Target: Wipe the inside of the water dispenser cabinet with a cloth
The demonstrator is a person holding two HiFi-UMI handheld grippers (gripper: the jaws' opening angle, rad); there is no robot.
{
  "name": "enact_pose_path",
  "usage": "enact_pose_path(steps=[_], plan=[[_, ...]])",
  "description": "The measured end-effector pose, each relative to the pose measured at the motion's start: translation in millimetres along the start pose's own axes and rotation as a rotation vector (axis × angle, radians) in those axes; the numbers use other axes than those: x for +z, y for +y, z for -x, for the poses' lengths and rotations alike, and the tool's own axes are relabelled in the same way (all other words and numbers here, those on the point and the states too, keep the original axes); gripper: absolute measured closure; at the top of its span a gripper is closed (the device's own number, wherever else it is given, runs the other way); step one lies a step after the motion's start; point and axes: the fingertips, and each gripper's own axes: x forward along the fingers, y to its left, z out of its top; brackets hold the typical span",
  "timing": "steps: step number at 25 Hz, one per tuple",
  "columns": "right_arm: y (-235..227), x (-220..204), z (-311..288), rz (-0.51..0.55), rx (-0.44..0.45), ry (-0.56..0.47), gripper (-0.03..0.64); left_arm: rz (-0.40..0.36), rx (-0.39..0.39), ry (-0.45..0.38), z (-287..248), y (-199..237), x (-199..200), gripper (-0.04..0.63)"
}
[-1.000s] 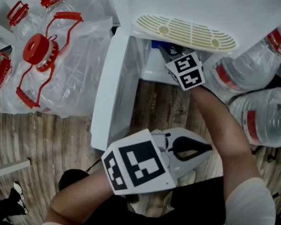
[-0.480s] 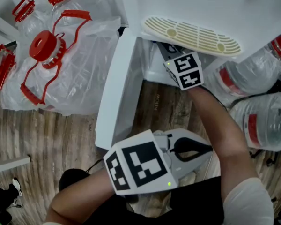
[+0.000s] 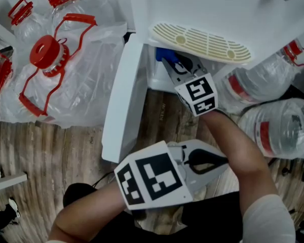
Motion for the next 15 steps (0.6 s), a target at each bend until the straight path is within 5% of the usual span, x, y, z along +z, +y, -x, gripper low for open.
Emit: enact_pose_path(steps=[4,15], plan=[[-17.5,-13.2,11.2,-0.046,-0.096,0.021,0.532,-0.012,-0.019,-0.015,-0.6,-4.3,7.2,0.592],[-115.0,-81.7,49.6,-0.378,-0.576,0.247,0.532,-0.026,-0.022,-0.037,12.2,-9.4,14.7,0.592]])
